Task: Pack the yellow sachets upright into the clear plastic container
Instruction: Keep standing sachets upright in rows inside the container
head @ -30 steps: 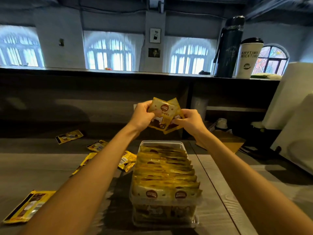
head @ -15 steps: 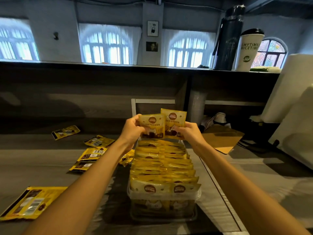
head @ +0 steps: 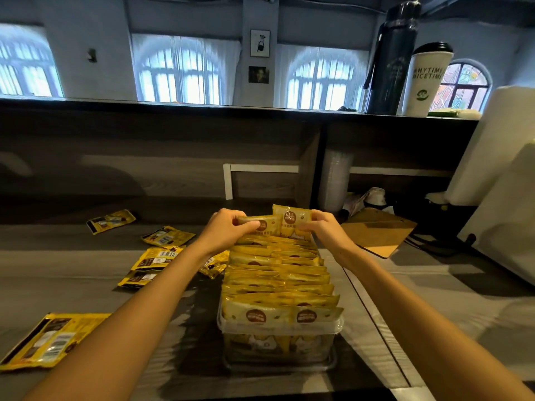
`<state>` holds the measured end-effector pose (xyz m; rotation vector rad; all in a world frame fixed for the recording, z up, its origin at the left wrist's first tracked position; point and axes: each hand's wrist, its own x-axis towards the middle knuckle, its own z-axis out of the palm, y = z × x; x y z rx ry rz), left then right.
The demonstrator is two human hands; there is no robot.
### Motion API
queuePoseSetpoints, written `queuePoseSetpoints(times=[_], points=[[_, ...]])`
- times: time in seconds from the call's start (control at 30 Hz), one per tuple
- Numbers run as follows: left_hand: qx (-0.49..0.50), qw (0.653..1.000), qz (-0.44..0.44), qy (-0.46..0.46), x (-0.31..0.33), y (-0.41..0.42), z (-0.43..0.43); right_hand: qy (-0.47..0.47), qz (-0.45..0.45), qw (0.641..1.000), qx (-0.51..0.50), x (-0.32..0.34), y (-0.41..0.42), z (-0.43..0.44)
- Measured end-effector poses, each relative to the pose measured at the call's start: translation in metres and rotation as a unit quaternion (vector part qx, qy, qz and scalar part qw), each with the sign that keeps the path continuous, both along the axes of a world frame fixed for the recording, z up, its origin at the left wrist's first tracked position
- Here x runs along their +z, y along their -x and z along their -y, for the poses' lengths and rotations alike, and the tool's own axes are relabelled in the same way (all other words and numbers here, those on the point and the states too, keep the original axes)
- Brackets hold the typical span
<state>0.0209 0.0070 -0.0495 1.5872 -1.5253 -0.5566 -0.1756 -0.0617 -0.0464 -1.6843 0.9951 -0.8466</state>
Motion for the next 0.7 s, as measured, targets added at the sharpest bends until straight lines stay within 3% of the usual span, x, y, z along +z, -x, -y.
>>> queuePoseSetpoints(times=[0.17,0.27,0.33,0.53,0.7], points=[[-0.013,0.996,0.088,0.013,0.011,-0.001,0.001,0.126,-0.053,0.990,0.040,0.003,0.004,0.002],[-0.027,0.984,0.170,0.045,0.015,0.003,0.000,0.283,-0.169,0.942,0.056,0.004,0.004,0.005],[-0.052,0.969,0.238,0.044,0.018,0.006,0.000,0.333,-0.248,0.909,0.049,0.006,0.003,0.006],[-0.077,0.938,0.338,-0.023,0.024,0.003,0.004,0.161,-0.221,0.958,0.090,0.010,-0.001,0.005],[-0.093,0.955,0.268,-0.092,0.032,-0.004,0.001,0.194,-0.259,0.937,0.129,0.017,0.004,0.008]])
